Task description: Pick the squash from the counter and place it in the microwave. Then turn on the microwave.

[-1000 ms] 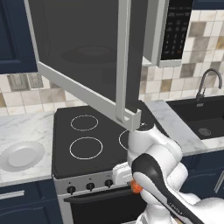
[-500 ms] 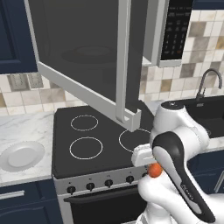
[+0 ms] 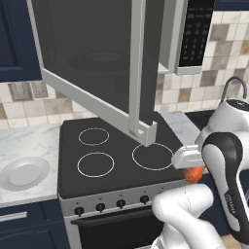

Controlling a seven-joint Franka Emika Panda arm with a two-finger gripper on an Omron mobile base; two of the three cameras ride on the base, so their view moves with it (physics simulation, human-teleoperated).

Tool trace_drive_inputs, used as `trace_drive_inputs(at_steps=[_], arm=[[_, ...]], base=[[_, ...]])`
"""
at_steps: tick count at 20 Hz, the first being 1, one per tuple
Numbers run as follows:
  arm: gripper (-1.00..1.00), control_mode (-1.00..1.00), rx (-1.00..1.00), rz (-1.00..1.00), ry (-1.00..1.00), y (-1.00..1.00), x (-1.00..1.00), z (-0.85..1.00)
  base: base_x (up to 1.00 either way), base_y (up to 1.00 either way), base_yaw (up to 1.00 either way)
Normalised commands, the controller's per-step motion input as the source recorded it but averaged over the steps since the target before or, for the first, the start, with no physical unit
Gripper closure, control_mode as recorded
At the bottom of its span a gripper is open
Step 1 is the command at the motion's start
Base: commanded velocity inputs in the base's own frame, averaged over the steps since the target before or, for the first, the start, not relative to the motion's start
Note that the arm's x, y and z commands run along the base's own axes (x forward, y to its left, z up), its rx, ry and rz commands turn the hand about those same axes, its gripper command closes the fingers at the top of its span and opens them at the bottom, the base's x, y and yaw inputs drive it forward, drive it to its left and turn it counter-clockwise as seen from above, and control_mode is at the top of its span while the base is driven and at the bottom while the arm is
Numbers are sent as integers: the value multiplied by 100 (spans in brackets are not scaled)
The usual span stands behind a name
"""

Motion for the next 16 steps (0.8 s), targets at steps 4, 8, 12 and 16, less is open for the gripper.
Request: trace_drive_inputs(at_steps=[4,8,12,16], arm=[[100,-100,10,0,-14,-26,0,58],[100,-100,10,0,-8,-23,0,62],[100,-100,3,0,-1,-27,0,56],[100,-100,1,0,0,-22,2,56]], base=[[0,0,0],[0,0,0],[0,0,0],[0,0,0]])
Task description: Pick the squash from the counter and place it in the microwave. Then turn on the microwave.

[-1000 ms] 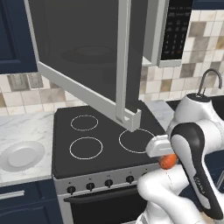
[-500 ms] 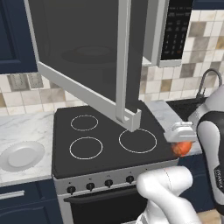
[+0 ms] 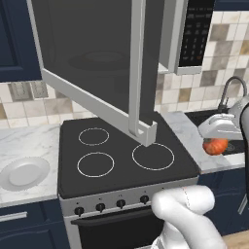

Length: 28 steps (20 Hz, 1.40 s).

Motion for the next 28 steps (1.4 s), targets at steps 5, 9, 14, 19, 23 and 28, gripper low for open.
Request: trace_drive_inputs(at_steps=[5,9,14,19,23,28], arm=[[100,-100,0,0,0,-6,1,51],[100,-100,0,0,-6,0,5,52],[100,-100,1,0,-11,0,13,45],[100,-100,3,0,-8,0,23,38],[100,-100,4,0,-2,0,36,32],[100,-100,3,0,-2,0,30,38]], base=[[0,0,0],[0,0,0],[0,0,0],[0,0,0],[0,0,0],[0,0,0]])
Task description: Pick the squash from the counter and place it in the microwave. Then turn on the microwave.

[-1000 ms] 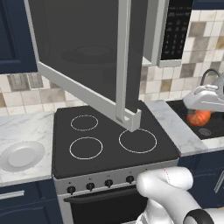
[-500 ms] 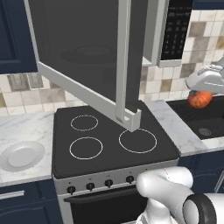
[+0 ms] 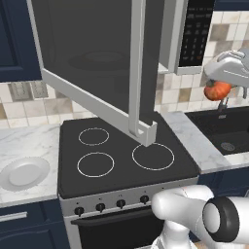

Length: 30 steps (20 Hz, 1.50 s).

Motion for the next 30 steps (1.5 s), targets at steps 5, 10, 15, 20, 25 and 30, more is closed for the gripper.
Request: trace_drive_inputs(at_steps=[5,10,15,20,25,30], arm=[[100,-100,1,0,-3,5,33,37],[100,-100,0,0,-5,19,17,23],[100,-100,0,0,-11,22,2,0],[100,-100,0,0,-24,25,0,-1],[100,-100,0,0,-29,26,0,-1],[100,-100,0,0,-21,21,24,-4]], base=[[0,0,0],[0,0,0],[0,0,0],[0,0,0],[0,0,0],[0,0,0]])
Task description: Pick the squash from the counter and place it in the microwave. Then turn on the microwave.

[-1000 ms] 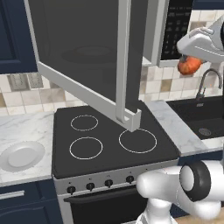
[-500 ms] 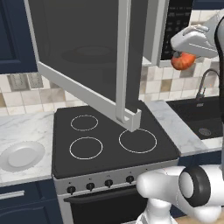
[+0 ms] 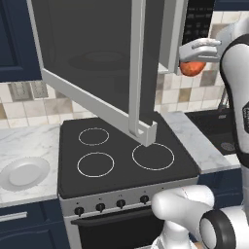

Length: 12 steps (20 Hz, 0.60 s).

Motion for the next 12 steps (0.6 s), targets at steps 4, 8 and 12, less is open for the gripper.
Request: trace_drive_inputs(at_steps=[4,8,12], arm=[[100,-100,1,3,-10,3,61,0],[100,-100,1,3,-5,1,63,0],[100,-100,0,3,-5,12,49,0]], base=[[0,0,0],[0,0,0],[0,0,0]])
